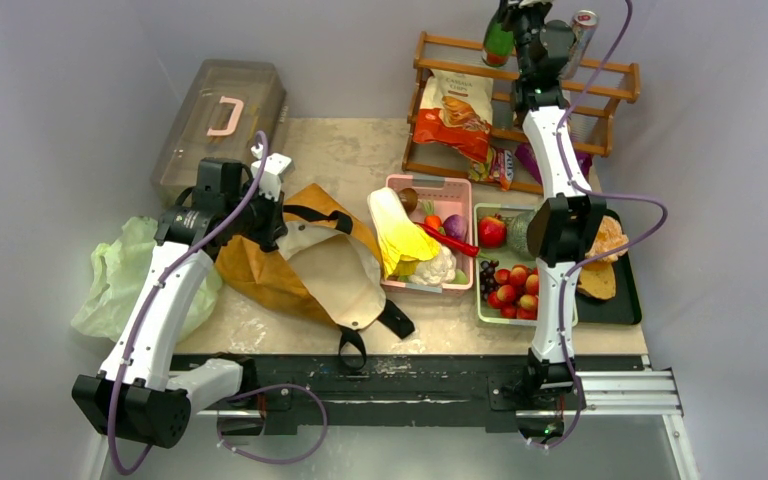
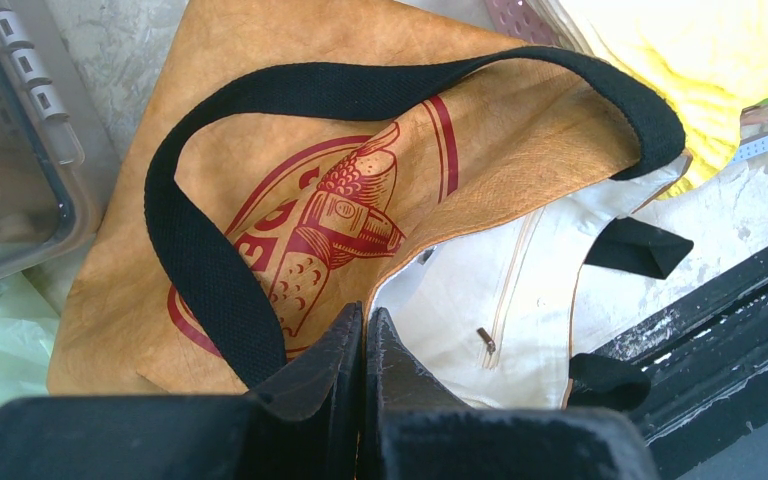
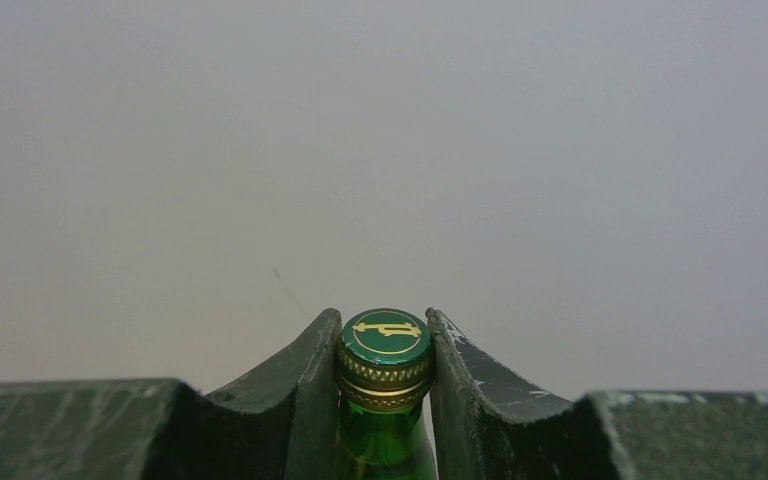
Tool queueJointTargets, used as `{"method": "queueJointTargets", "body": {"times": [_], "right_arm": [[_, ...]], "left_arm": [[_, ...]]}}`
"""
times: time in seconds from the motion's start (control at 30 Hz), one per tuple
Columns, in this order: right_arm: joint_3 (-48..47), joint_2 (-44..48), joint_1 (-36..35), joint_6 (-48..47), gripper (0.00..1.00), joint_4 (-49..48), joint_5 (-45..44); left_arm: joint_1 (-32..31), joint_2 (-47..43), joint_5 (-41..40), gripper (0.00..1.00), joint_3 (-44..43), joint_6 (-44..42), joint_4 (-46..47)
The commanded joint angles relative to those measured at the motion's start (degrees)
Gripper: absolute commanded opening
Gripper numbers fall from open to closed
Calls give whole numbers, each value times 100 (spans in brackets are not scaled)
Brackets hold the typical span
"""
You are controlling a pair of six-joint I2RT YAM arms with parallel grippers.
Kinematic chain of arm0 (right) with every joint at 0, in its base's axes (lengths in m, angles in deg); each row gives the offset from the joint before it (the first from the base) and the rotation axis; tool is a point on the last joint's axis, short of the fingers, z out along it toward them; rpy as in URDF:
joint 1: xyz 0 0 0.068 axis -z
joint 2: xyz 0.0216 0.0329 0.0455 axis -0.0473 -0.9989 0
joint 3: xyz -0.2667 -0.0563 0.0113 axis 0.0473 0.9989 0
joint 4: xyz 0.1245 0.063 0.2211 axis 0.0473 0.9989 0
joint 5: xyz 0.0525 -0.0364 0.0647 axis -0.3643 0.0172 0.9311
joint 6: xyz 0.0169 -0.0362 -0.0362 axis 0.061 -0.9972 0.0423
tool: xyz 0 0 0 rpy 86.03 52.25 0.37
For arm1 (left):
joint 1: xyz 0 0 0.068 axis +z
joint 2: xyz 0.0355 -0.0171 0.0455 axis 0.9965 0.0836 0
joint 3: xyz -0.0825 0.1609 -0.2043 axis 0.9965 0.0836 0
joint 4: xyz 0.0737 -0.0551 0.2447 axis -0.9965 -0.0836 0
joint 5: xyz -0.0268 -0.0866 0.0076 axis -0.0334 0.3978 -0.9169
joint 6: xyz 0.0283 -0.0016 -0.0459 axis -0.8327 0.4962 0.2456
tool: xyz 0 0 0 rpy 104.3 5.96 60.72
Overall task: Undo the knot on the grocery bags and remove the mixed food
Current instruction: Place the bottle on the shelf.
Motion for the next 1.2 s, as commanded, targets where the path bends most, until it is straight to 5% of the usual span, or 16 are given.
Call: {"method": "queueJointTargets", "body": {"times": [0.0, 0.33, 0.5, 0.77, 1.0, 1.17], "right_arm": [[-320, 170, 20, 26, 16, -843, -238], [-316, 68, 18, 56, 33, -896, -308], [-320, 34, 20, 65, 53, -950, -292], [-292, 66, 19, 98, 64, -942, -260], [-101, 322, 18, 121, 90, -989, -140], [284, 691, 12, 283, 93, -1031, -39]], "left_arm": [[31, -27, 102, 0, -38, 5, 248], [31, 21, 99, 0, -59, -3, 267], [31, 43, 73, 0, -98, 14, 272], [31, 116, 60, 0, -152, -4, 263], [31, 112, 75, 0, -159, -4, 263], [31, 113, 104, 0, -182, -61, 224]]}}
